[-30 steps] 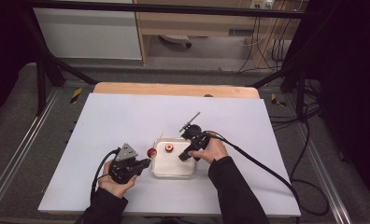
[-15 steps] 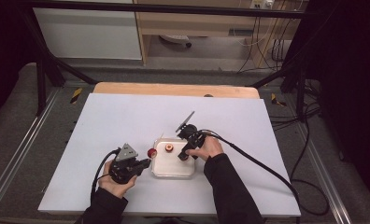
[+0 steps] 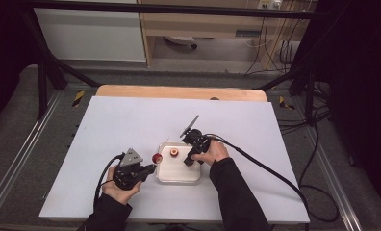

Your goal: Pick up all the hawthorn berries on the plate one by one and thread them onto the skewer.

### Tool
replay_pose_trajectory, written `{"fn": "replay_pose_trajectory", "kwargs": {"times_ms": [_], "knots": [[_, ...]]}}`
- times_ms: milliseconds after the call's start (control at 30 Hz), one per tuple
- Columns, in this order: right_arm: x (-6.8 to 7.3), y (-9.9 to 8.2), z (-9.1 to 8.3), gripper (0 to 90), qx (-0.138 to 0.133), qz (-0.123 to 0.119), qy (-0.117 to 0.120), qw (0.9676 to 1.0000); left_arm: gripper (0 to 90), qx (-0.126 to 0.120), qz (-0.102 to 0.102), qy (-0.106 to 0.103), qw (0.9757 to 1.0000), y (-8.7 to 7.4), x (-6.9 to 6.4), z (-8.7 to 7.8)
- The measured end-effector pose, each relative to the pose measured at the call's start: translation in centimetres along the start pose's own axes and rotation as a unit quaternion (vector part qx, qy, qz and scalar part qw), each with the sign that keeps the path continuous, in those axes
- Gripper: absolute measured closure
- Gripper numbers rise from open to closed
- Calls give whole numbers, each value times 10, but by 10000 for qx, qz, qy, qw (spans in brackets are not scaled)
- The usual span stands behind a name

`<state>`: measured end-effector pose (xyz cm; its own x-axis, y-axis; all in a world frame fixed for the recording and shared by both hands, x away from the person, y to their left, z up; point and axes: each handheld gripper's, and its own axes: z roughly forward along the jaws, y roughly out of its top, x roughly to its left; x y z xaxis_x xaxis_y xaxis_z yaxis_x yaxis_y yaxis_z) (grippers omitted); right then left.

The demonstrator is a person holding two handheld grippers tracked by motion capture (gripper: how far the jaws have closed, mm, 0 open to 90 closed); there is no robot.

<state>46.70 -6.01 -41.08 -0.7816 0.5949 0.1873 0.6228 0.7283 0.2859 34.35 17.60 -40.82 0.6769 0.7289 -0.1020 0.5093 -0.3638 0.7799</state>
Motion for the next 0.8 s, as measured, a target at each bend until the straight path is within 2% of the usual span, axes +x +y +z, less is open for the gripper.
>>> {"fn": "replay_pose_trajectory", "kwargs": {"times_ms": [133,333,467,633,700,800], "knots": [[-1,0,1,598,14,-10,10,10000,884,-3,6,-2,10000,0,0,0],[-1,0,-1,606,28,186,61,9998,885,-27,14,-11,10000,0,0,-1],[1,-1,-9,607,-168,311,119,9993,884,-32,13,-5,10000,0,0,-1],[3,-5,-25,608,-593,464,163,9970,885,-55,3,2,10000,1,-1,-2],[4,-7,-31,608,-843,589,216,9945,885,-89,-15,3,10000,1,-2,-3],[7,-12,-40,608,-1323,770,305,9877,884,-111,-16,17,9999,1,-2,-3]]}}
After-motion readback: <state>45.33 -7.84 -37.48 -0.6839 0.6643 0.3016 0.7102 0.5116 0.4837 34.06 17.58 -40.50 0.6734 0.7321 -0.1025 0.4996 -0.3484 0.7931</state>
